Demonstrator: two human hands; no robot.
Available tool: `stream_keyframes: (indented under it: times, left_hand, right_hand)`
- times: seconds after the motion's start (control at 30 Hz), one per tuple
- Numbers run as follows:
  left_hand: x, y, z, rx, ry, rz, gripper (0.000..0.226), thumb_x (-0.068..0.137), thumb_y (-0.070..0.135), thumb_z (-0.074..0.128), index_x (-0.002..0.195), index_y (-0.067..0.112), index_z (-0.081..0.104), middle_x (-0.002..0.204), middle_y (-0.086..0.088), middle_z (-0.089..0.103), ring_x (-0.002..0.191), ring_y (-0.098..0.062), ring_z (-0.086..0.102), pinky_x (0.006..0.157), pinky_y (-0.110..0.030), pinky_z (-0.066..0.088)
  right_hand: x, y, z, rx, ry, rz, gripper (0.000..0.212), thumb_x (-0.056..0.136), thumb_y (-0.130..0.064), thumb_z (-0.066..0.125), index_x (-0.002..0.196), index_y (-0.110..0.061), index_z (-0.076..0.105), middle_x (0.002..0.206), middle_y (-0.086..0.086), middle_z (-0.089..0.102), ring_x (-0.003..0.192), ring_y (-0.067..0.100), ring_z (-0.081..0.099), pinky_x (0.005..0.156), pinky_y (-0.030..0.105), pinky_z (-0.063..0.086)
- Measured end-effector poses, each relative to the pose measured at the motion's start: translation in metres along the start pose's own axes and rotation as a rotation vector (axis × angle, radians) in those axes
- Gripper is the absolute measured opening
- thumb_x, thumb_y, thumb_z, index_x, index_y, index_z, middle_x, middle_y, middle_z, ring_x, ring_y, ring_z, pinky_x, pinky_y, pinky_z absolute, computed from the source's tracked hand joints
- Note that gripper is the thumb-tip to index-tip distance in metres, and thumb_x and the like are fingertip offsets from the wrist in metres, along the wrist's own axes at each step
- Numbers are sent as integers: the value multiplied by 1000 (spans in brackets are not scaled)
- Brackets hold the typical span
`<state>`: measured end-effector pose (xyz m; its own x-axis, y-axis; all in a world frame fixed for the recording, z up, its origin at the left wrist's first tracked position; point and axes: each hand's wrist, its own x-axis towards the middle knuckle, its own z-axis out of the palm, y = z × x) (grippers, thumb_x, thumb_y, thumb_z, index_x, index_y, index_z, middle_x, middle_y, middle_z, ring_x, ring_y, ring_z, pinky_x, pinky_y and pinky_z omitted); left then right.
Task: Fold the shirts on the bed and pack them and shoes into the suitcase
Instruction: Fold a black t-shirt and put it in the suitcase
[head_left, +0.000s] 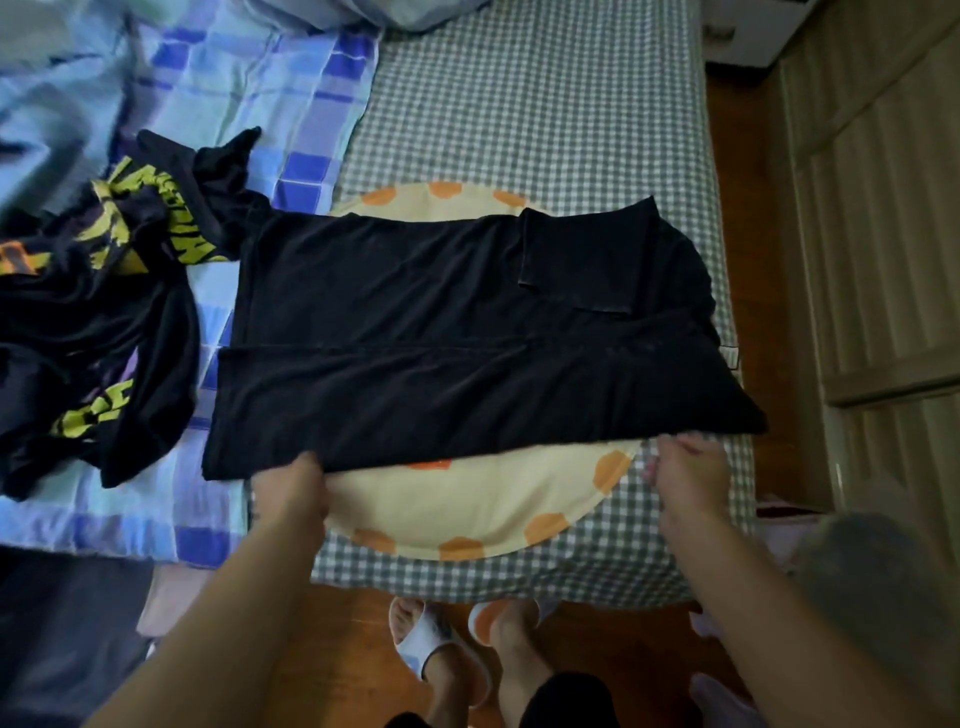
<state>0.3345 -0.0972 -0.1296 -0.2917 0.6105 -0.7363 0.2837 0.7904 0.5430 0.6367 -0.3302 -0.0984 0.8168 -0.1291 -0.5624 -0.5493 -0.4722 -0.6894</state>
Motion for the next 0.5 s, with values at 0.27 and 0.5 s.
stream_keyframes:
  times: [0.27,0.5]
  left_hand:
    - [28,4,-2,-325,172,-113,29,93,28,65,116,13,55,75,-5,55,46,-13,47,39,-25,40]
    - [4,-42,-32,-282,231,-177,59,87,28,63,140,7,45,144,-15,53,109,-29,65,89,-39,56]
  right_hand:
    - [51,-12,8,487,-96,270,53,94,-32,70,140,-14,51,127,5,61,104,17,63,74,28,54]
    - [42,6,-32,406,123,195,54,97,-14,67,146,-11,45,134,3,53,104,22,59,90,37,55]
